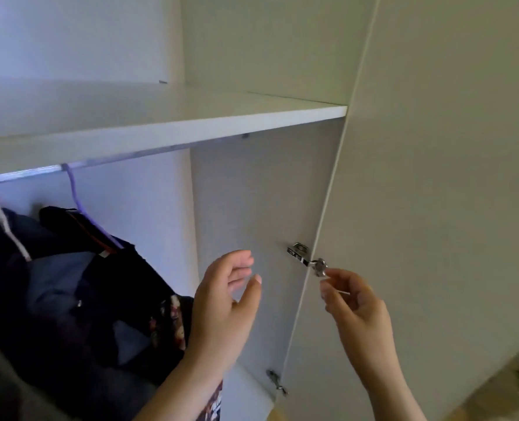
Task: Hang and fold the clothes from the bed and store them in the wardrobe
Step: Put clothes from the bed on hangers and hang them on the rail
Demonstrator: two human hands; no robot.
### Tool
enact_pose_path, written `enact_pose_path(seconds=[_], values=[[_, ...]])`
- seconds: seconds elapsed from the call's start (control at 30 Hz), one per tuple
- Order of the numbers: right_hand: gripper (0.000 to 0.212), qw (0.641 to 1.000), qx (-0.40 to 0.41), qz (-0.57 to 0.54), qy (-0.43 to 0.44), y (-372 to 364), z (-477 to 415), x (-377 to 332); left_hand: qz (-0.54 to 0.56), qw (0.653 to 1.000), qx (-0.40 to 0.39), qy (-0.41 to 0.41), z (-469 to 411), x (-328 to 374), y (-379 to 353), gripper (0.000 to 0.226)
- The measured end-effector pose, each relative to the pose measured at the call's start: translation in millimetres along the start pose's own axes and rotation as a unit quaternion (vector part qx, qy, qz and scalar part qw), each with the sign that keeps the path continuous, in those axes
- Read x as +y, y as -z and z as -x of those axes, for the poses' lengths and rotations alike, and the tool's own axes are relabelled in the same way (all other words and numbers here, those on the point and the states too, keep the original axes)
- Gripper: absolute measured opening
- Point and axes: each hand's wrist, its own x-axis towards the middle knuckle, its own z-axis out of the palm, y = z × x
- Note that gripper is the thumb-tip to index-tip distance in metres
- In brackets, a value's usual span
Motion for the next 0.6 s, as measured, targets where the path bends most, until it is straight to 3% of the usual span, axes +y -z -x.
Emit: enact_pose_path(seconds=[0.37,0.6], values=[[0.016,0.971,0.234,0.048,0.017,204,25,-7,0.079,0.975,-0.201,-0.061,35,57,-190,0.030],[0.016,0.928,0.354,0.118,-0.007,333,79,-2,0.161,0.921,-0.346,-0.073,109,101,-314,0.026]])
